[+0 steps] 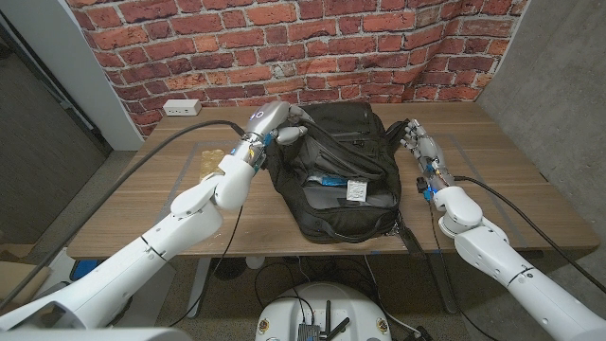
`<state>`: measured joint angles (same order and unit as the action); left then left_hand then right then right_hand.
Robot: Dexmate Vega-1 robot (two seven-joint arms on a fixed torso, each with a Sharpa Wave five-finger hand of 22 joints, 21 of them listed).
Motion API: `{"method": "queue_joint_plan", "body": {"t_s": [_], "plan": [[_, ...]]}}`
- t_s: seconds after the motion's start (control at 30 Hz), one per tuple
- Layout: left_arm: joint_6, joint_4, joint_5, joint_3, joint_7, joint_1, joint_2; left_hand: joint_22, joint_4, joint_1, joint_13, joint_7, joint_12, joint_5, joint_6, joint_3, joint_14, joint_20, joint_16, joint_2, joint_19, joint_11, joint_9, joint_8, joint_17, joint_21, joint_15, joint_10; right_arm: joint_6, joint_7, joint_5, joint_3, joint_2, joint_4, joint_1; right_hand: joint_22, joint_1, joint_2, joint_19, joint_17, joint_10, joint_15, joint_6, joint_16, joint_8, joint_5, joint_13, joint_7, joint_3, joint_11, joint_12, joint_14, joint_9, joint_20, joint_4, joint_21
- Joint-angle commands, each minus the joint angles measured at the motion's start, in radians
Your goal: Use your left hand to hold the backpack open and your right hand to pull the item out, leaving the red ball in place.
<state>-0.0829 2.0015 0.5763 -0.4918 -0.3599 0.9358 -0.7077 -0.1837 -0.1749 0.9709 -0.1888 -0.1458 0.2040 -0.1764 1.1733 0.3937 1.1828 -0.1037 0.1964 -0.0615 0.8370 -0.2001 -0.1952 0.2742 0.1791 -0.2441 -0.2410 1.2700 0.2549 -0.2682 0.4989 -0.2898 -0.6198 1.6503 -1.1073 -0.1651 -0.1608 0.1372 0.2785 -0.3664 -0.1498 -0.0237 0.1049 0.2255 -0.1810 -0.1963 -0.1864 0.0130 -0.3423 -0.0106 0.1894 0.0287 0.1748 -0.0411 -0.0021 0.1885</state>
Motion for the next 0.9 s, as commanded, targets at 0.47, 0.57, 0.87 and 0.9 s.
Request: {"method": "queue_joint_plan", "body": {"t_s": [0.47, 0.57, 0.87, 0.9], "plan": [[-0.061, -0.024, -0.136, -0.008, -0.012, -0.051, 0.071, -0.003, 0.004, 0.003, -0.004, 0.029, 0.002, -0.008, 0.026, 0.012, 0.015, -0.101, 0.002, -0.009, 0.013, -0.001, -0.001, -0.002, 0.002, -0.003, 0.002, 0.016, -0.066, -0.105, -0.066, 0.044, -0.035, 0.166, -0.116, -0.002, 0.006, 0.020, 0.013, -0.002, -0.007, -0.004, 0.006, 0.007, -0.008, 0.004, -0.002, 0.006, -0.007, -0.001, 0.006, 0.011, 0.001, -0.004, -0.001, 0.000], [-0.065, -0.029, -0.158, -0.004, -0.025, -0.052, 0.085, -0.002, 0.004, 0.003, -0.004, 0.030, 0.001, -0.008, 0.025, 0.013, 0.017, -0.101, 0.002, -0.009, 0.014, -0.001, -0.001, -0.002, 0.002, -0.003, 0.002, 0.016, -0.075, -0.113, -0.075, 0.046, -0.038, 0.179, -0.124, -0.002, 0.006, 0.020, 0.013, -0.002, -0.007, -0.005, 0.006, 0.007, -0.008, 0.004, -0.002, 0.006, -0.008, -0.001, 0.006, 0.011, 0.001, -0.004, -0.002, 0.000], [-0.087, -0.044, -0.228, 0.002, -0.057, -0.060, 0.131, -0.002, 0.005, 0.003, -0.004, 0.031, 0.001, -0.008, 0.025, 0.014, 0.022, -0.101, 0.003, -0.010, 0.016, -0.001, -0.002, -0.002, 0.003, -0.002, 0.002, 0.018, -0.097, -0.149, -0.103, 0.055, -0.035, 0.218, -0.152, -0.002, 0.002, 0.022, 0.014, -0.001, -0.008, -0.006, 0.007, 0.007, -0.008, 0.004, -0.002, 0.004, -0.012, -0.002, 0.006, 0.011, 0.001, -0.005, -0.005, 0.000], [-0.089, -0.046, -0.239, 0.003, -0.062, -0.061, 0.137, -0.002, 0.005, 0.003, -0.004, 0.032, 0.001, -0.008, 0.025, 0.014, 0.023, -0.101, 0.003, -0.010, 0.016, -0.001, -0.002, -0.002, 0.003, -0.002, 0.002, 0.018, -0.099, -0.151, -0.106, 0.056, -0.035, 0.222, -0.154, -0.002, 0.002, 0.022, 0.013, -0.001, -0.008, -0.005, 0.007, 0.007, -0.008, 0.004, -0.002, 0.004, -0.012, -0.002, 0.005, 0.011, 0.001, -0.005, -0.006, 0.000]]}}
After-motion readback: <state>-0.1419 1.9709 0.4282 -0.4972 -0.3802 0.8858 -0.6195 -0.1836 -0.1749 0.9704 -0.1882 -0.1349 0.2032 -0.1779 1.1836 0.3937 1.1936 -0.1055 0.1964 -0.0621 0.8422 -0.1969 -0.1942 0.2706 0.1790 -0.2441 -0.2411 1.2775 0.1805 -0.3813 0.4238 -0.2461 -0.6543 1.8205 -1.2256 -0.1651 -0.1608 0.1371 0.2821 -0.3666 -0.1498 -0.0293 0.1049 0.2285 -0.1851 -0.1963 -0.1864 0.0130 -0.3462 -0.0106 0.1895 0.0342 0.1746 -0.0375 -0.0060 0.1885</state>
